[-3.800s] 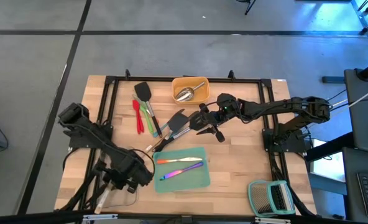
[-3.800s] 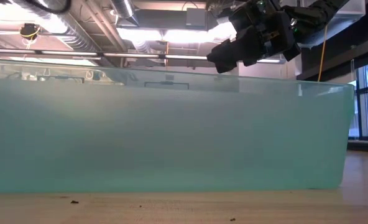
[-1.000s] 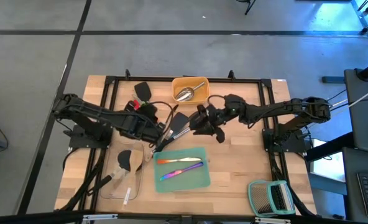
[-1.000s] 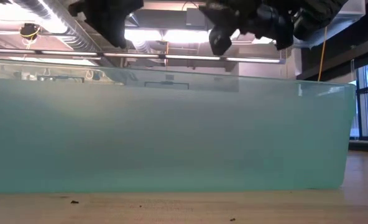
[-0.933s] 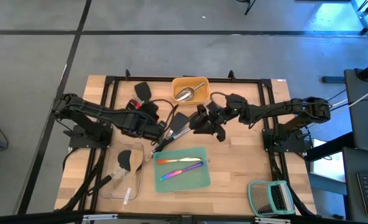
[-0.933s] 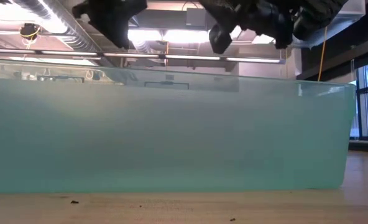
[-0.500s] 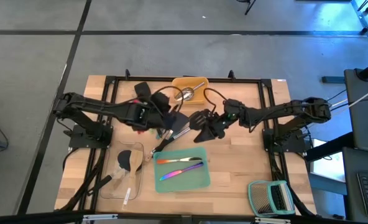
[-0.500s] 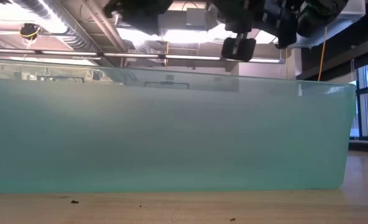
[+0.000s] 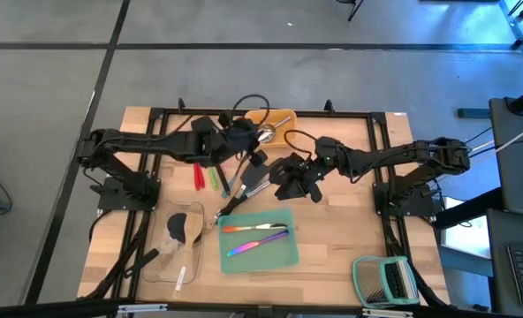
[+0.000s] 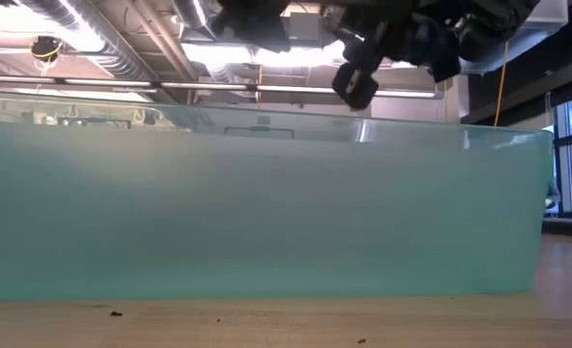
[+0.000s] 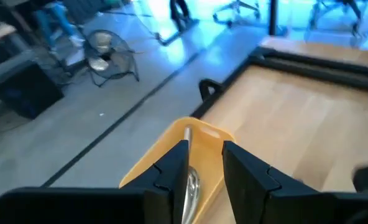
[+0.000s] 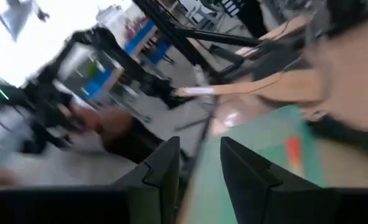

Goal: Pick & Place Kitchen Items
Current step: Put the black spatula into the transparent bin

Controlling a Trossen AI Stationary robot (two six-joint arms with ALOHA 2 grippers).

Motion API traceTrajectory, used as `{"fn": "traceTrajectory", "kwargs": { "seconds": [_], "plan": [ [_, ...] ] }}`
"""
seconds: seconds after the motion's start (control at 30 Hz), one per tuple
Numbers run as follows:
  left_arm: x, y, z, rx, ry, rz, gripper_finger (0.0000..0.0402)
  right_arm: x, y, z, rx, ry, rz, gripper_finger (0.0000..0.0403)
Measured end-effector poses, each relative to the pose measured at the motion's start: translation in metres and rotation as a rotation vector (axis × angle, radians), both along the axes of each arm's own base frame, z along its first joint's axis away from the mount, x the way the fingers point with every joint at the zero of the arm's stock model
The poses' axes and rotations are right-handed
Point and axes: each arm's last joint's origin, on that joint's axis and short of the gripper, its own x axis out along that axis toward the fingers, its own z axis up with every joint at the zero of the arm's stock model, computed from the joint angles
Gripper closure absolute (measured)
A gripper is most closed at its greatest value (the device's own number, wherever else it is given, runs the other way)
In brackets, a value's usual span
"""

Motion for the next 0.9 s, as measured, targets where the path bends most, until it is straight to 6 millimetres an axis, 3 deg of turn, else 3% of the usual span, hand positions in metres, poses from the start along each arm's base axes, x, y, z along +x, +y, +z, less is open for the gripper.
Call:
{"fn": "traceTrajectory", "kwargs": {
  "seconds": [0.1, 0.2, 0.33, 0.43, 0.63, 0.9],
  "plan": [
    [-0.004, 0.013, -0.007, -0.060, 0.077, -0.050, 0.0308, -0.001, 0.001, -0.011, -0.185, 0.006, -0.045, 0.0284],
    [-0.012, 0.027, -0.018, -0.177, 0.167, -0.068, 0.0309, -0.002, -0.003, -0.022, -0.353, 0.104, -0.249, 0.0284],
    [-0.019, 0.038, -0.037, -0.286, 0.325, -0.068, 0.0307, -0.008, -0.013, -0.035, -0.430, 0.329, -0.611, 0.0284],
    [-0.025, 0.044, -0.047, -0.358, 0.440, -0.125, 0.0307, -0.012, -0.025, -0.040, -0.439, 0.419, -0.768, 0.0284],
    [-0.033, 0.048, -0.072, -0.597, 0.517, -0.307, 0.0324, -0.019, -0.058, -0.042, -0.442, 0.428, -0.693, 0.0284],
    [-0.044, 0.048, -0.104, -0.684, 0.577, -0.362, 0.0344, -0.022, -0.060, -0.045, -0.542, 0.414, -0.549, 0.0284]
  ]
}}
